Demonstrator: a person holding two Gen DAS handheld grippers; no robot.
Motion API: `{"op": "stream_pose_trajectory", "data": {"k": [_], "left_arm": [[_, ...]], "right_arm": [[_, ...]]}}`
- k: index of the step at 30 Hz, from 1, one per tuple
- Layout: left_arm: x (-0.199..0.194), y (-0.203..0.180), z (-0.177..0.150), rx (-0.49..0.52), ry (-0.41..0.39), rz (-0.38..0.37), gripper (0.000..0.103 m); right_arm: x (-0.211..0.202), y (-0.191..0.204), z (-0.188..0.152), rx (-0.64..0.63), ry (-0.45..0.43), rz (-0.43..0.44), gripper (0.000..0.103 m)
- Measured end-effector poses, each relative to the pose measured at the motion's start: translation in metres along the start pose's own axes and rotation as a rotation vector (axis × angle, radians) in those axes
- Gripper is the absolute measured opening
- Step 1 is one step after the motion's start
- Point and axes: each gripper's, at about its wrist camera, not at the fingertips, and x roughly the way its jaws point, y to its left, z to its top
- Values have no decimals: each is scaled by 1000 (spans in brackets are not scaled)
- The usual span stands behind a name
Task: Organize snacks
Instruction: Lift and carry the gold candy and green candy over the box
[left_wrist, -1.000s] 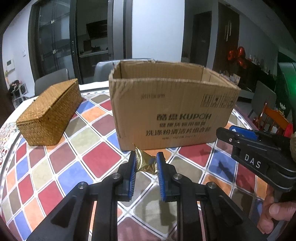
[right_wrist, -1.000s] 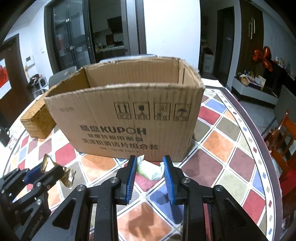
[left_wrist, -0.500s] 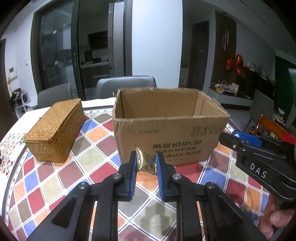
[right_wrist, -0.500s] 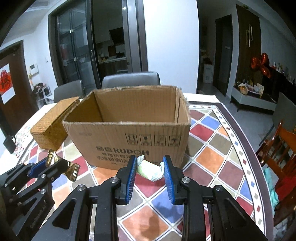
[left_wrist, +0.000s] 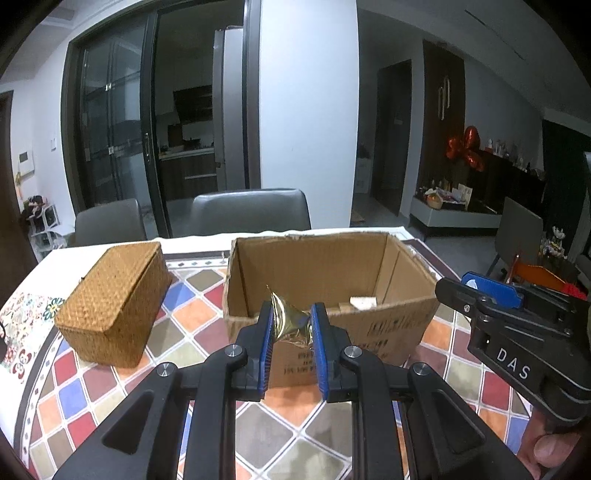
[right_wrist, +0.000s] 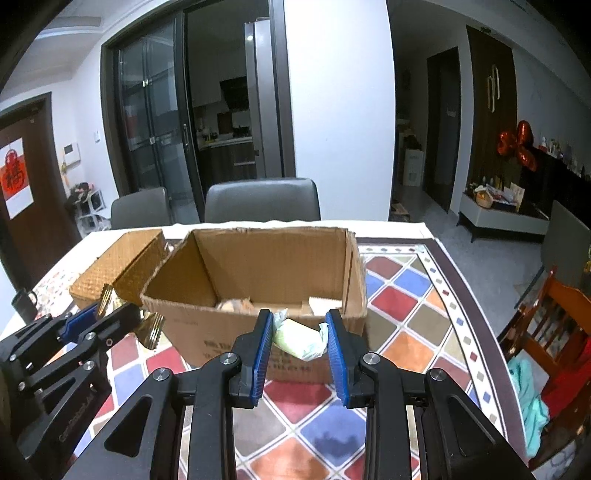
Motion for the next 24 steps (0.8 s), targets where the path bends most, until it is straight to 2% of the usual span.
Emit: {"op": "stream_pose_trajectory", "data": {"k": [13,24], "left_arm": [[18,4,31,6,-27,-6,20],[47,7,48,7,-25,-13,21]], "right_arm": [[5,-2,28,-3,-36,-2,31],[30,-6,47,-3,-37,-5,31]]}}
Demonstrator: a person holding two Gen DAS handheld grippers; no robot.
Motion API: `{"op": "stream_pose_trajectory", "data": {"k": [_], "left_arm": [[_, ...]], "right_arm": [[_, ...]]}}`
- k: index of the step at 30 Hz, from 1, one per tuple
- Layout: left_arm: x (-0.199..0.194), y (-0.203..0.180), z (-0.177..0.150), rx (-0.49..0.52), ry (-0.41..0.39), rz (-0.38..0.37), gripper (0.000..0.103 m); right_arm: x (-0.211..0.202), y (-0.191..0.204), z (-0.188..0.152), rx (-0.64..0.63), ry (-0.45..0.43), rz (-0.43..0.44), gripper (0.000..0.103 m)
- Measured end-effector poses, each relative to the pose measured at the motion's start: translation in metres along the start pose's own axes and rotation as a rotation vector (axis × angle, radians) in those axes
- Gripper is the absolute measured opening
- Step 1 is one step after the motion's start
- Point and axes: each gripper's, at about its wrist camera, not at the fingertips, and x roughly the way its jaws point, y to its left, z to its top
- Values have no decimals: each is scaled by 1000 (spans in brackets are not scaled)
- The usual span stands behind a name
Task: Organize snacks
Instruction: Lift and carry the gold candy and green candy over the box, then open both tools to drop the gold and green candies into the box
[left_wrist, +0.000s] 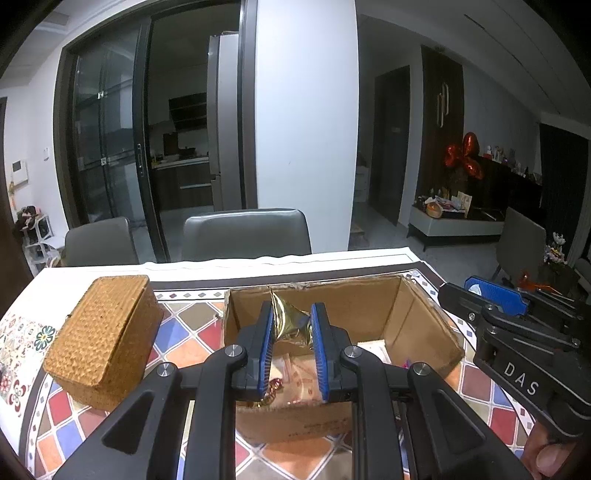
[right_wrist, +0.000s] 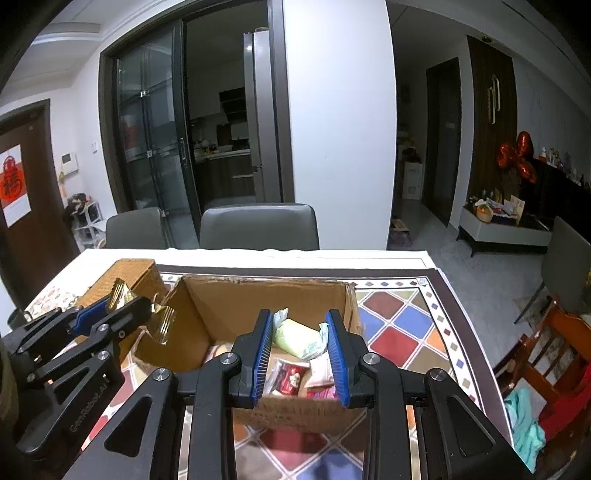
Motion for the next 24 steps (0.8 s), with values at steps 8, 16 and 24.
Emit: {"op": "stream_pose_trajectory", "data": {"k": [8,16,24], "left_arm": [[29,6,4,-7,25,2,21],[54,11,0,-26,65,13,21],[59,16,-1,-43,77,43,37]], "right_arm": [[29,0,6,-5,21,2,31],[57,0,4,-8,62,4,31],[69,3,6,-22,73,-2,41]]}}
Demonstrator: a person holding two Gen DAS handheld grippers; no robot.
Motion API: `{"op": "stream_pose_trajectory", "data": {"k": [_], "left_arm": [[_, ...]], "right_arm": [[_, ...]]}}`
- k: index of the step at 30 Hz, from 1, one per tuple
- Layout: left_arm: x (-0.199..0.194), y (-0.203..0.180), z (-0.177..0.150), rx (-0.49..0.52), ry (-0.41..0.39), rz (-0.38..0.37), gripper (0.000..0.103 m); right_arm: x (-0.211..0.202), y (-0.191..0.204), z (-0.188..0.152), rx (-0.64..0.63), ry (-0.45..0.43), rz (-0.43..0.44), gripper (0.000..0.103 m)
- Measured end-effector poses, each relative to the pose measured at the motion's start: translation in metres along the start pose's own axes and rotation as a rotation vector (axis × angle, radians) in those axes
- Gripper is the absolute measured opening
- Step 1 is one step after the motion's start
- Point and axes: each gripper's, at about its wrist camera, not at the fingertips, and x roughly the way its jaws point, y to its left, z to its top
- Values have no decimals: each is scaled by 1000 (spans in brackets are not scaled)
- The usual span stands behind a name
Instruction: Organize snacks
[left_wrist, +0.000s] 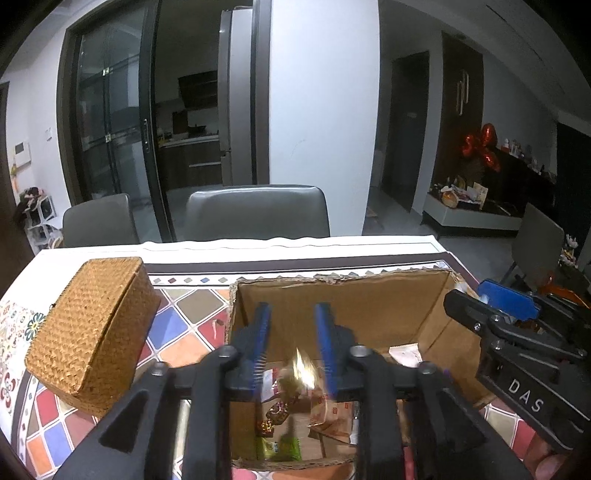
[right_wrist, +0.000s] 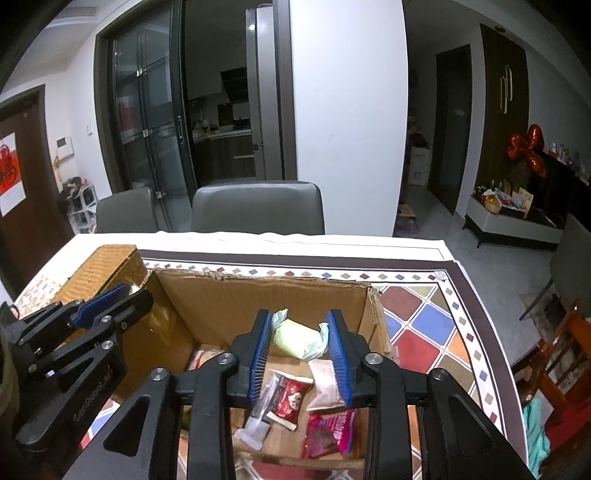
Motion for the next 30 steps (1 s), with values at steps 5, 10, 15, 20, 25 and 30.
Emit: {"op": "stream_pose_trajectory", "data": {"k": [5,10,15,20,25,30], "left_arm": [[-4,2,1,-10,-7,14,59],[-11,3,2,-13,-17,31,67],[-22,3,3,-16,-27,42,75],[-36,5,2,-29,-39,67,80],[-52,7,2,-34,-46,71,80],[-74,6,-1,-31,-58,72,84]], "right_arm": [[0,1,0,-1,0,-6,54],[-6,0,-1,-1,-7,-23,68],[-14,0,-1,3,-16,-35,73],[-26,-1,-1,10,-27,-40,73],[-41,1,-1,11,-42,-44,73],[-61,1,-3,13,-63,-47,73]]}}
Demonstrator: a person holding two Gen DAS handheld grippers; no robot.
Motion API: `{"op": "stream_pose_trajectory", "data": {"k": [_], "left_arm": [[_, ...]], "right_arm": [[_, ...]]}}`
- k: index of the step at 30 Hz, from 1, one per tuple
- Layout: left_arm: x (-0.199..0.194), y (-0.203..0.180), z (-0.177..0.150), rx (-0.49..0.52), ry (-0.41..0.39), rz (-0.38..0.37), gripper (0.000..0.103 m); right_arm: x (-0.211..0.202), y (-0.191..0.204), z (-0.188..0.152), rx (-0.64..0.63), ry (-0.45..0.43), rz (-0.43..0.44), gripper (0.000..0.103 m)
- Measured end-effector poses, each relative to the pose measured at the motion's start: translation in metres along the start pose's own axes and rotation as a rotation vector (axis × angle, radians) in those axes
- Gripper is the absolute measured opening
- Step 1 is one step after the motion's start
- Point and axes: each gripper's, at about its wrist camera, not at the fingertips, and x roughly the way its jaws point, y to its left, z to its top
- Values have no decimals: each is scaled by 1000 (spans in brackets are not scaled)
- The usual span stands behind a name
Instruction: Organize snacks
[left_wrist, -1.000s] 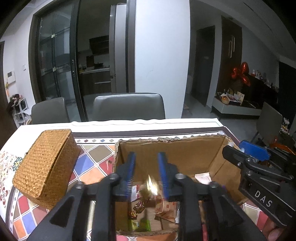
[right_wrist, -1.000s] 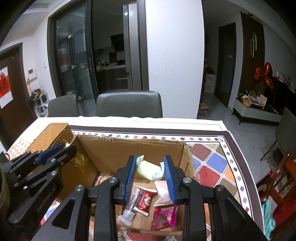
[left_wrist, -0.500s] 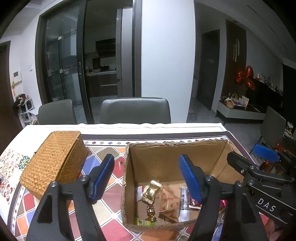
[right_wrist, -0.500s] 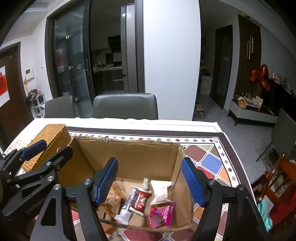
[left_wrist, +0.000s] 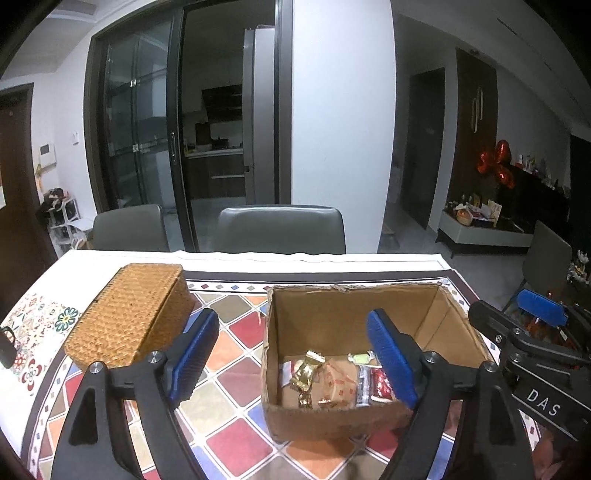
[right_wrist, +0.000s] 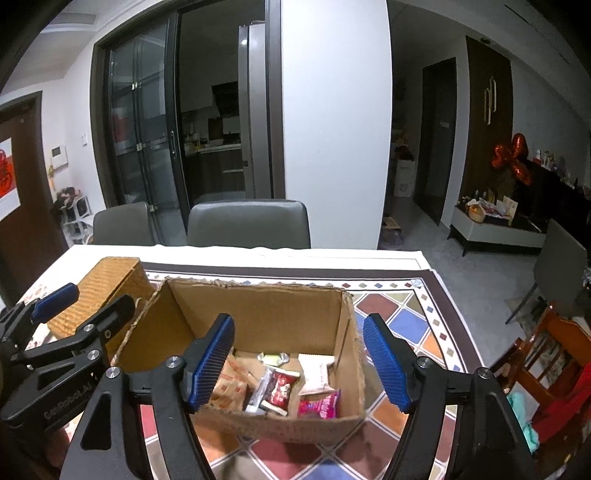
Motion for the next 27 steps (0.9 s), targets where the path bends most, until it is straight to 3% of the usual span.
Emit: {"op": "stream_pose_trajectory", "data": {"k": [9,14,17,27], "left_arm": [[-41,-1,-12,10,0,12,86],[-65,-2,-23,7,-6,30,94],[-77,-3,-31,4,-6,33,95],[-119,-6,-58,-1,-12,45,99]], "right_arm": [[-43,-4,-14,6,-28,-14,80],[-65,-6,-25,7,-36,-23,80],[-80,-8,-32,8,-48,-39,85],[-124,-13,-59,11,-65,-54,86]]}}
